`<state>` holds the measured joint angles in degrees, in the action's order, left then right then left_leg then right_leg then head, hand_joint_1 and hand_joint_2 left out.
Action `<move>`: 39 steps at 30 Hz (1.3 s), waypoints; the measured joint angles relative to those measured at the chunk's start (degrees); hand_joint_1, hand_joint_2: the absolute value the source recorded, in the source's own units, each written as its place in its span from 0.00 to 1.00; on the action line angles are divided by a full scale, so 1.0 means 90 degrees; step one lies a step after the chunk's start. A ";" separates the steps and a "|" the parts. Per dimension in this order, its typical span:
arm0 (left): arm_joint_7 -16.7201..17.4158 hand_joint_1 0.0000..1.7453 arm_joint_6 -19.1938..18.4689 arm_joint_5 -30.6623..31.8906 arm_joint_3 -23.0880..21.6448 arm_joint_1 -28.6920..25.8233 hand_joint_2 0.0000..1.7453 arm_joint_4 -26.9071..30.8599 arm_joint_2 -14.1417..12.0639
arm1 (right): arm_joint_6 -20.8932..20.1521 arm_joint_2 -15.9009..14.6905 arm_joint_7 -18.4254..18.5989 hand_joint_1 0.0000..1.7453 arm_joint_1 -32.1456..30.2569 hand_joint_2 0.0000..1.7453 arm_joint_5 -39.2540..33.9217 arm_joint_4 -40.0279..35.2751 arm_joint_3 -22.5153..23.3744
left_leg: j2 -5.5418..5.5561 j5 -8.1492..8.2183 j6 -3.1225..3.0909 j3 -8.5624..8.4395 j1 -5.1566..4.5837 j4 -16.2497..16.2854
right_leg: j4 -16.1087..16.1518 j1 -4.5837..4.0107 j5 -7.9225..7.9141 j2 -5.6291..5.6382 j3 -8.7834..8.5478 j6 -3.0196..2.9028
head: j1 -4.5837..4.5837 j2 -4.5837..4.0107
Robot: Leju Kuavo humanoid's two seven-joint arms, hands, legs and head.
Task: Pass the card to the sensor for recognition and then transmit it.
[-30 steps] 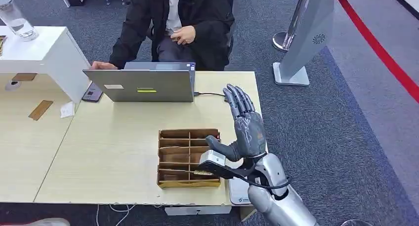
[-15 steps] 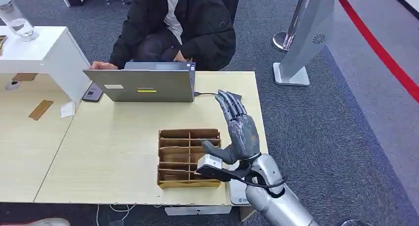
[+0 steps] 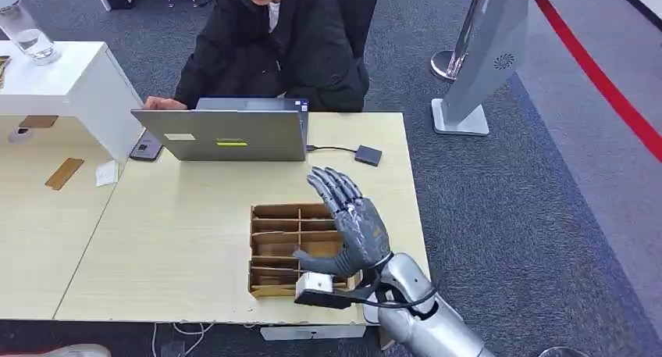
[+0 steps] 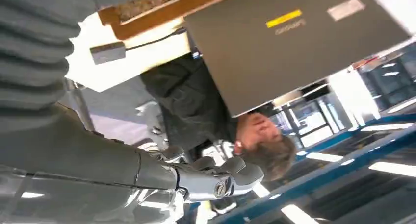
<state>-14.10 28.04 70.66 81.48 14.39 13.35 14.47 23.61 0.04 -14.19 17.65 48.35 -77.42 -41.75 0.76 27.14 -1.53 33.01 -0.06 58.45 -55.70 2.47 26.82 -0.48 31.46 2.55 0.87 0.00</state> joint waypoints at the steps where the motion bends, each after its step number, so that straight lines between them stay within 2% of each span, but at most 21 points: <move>1: 0.0038 0.00 -0.0019 0.0007 0.0000 -0.0008 0.00 0.0000 -0.0015 | 0.0000 -0.0019 -0.0002 0.00 0.0000 1.00 0.0041 0.0010 -0.0051 | 0.0000 0.0000 0.0000 0.0000 0.0000 0.0000 | 0.0000 0.0000 0.0000 0.0000 0.0000 0.0000 | 0.0000 0.0000; 7: 0.0259 0.00 -0.0197 0.0056 -0.0005 -0.0081 0.00 -0.0012 -0.0179 | -0.0017 -0.0179 0.0056 0.00 0.0111 1.00 0.0257 0.0121 -0.0352 | -0.0001 0.0000 0.0000 0.0000 0.0000 0.0000 | 0.0000 0.0000 0.0000 0.0000 0.0000 0.0000 | 0.0000 0.0000; 14: 0.0357 0.00 -0.0303 0.0073 -0.0022 -0.0131 0.00 -0.0017 -0.0330 | 0.0022 -0.0284 0.0410 0.00 0.0376 1.00 0.0628 0.0318 -0.0609 | -0.0001 0.0000 0.0000 0.0000 0.0001 0.0000 | 0.0000 0.0000 0.0000 0.0001 0.0000 0.0000 | 0.0000 0.0000; 21: 0.0316 0.00 -0.0340 0.0092 -0.0080 -0.0136 0.00 -0.0019 -0.0369 | 0.0039 -0.0318 0.0721 0.00 0.0560 1.00 0.0840 0.0568 -0.0731 | 0.0000 0.0000 0.0000 0.0001 0.0000 0.0000 | 0.0000 0.0000 0.0000 0.0000 -0.0001 0.0000 | 0.0002 0.0000; 26: 0.0313 0.00 -0.0342 0.0092 -0.0088 -0.0137 0.00 -0.0017 -0.0369 | 0.0041 -0.0318 0.0751 0.00 0.0573 1.00 0.0852 0.0588 -0.0736 | 0.0000 0.0000 0.0000 0.0001 0.0000 0.0000 | 0.0000 0.0000 0.0000 0.0000 -0.0001 0.0000 | 0.0000 0.0000; 28: 0.0337 0.00 -0.0374 0.0148 -0.0177 -0.0146 0.00 -0.0019 -0.0369 | 0.0073 -0.0318 0.0923 0.00 0.0699 1.00 0.0952 0.0784 -0.0774 | 0.0000 0.0000 0.0000 0.0001 0.0000 0.0000 | 0.0000 0.0000 0.0000 0.0000 0.0000 0.0000 | 0.0000 0.0000; 39: 0.0515 0.00 -0.0381 0.0185 -0.0262 -0.0259 0.00 -0.0022 -0.0376 | 0.0090 -0.0318 0.1068 0.00 0.0925 1.00 0.1049 0.1051 -0.0777 | 0.0001 0.0000 0.0000 0.0001 0.0000 0.0000 | 0.0000 0.0000 0.0000 0.0000 0.0000 0.0000 | 0.0000 0.0000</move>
<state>-9.46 24.61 72.32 79.12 12.06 13.16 11.08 24.41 -2.82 -4.57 25.98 57.79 -67.95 -48.74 0.77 27.14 -1.53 33.02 -0.06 58.45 -55.70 2.47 26.81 -0.49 31.45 2.55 0.87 0.00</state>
